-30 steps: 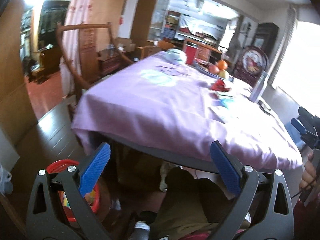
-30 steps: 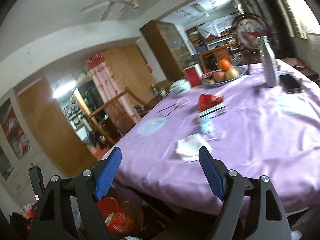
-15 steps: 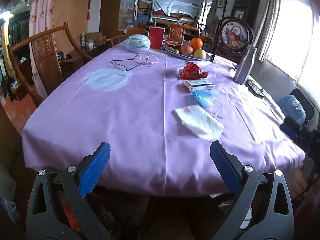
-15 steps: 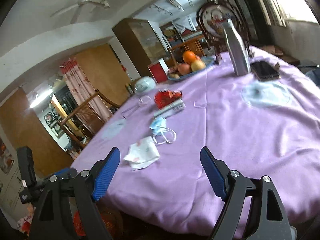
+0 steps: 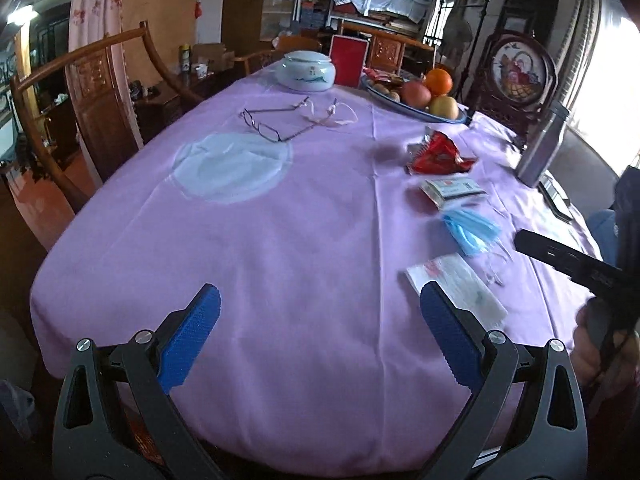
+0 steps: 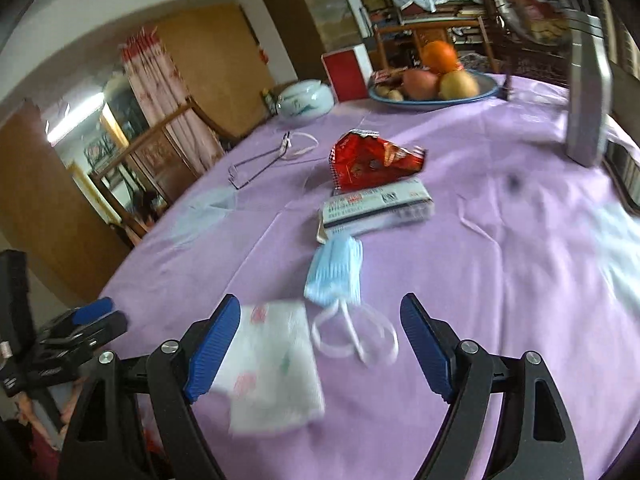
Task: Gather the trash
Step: 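Grasp the blue face mask with the right tool while the left tool grasps the white medicine box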
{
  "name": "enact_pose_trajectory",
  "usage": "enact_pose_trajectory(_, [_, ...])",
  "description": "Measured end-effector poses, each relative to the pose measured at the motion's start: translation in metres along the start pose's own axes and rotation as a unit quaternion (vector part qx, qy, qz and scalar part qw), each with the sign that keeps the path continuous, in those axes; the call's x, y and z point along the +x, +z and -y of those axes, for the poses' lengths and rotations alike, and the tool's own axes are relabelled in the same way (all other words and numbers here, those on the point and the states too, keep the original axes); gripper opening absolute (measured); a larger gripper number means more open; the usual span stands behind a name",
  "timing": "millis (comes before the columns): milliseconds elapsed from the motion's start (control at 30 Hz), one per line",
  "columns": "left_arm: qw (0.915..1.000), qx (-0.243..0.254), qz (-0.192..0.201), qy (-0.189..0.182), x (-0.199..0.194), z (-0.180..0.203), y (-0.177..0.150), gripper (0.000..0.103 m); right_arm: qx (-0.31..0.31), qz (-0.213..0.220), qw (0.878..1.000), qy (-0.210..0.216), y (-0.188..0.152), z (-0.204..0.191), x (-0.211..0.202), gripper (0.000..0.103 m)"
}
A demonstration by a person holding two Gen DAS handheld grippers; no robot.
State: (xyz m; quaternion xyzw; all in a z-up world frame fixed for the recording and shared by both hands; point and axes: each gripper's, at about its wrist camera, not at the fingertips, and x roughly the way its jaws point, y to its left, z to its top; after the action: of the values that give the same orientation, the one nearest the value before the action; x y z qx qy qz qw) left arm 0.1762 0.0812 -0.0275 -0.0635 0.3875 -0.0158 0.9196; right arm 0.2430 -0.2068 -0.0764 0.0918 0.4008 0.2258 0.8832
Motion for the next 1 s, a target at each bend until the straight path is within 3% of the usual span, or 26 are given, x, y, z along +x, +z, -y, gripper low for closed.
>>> enact_pose_trajectory(100, [0.9999,0.006,0.008,0.007,0.004,0.003,0.013,0.096,0.006,-0.033,0.999,0.002,0.014,0.005,0.030,0.077])
enact_pose_trajectory(133, [0.9999,0.006,0.009,0.006,0.006,0.006,0.017,0.096,0.004,-0.043,0.999,-0.002,0.015,0.006,0.037,0.064])
enact_pose_trajectory(167, [0.9999,0.008,0.009,0.004,0.009,0.009,0.020,0.096,0.002,-0.052,0.999,-0.003,0.015,0.008,0.041,0.040])
enact_pose_trajectory(233, [0.9999,0.013,0.008,-0.002,0.015,0.016,0.028,0.096,0.007,-0.059,0.998,0.005,0.011,0.016,0.041,0.009])
enact_pose_trajectory(467, [0.9963,0.073,-0.008,-0.044,0.057,0.075,0.058,0.096,0.070,0.038,0.996,-0.036,0.014,0.089,-0.017,0.009])
enact_pose_trajectory(567, [0.9903,0.124,-0.008,-0.063,0.083,0.111,0.069,0.096,0.108,0.047,0.990,-0.073,0.012,0.120,-0.026,0.009])
enact_pose_trajectory(733, [0.9746,0.210,-0.022,-0.075,0.134,0.159,0.081,0.097,0.127,0.052,0.988,-0.066,0.013,0.133,-0.031,0.012])
enact_pose_trajectory(900, [0.9635,0.236,-0.071,-0.105,0.174,0.177,0.084,0.097,0.130,0.040,0.989,-0.063,0.011,0.134,-0.028,0.013])
enact_pose_trajectory(1000, [0.9618,0.235,-0.086,-0.112,0.189,0.183,0.082,0.097,0.131,0.042,0.988,-0.069,0.011,0.135,-0.029,0.017])
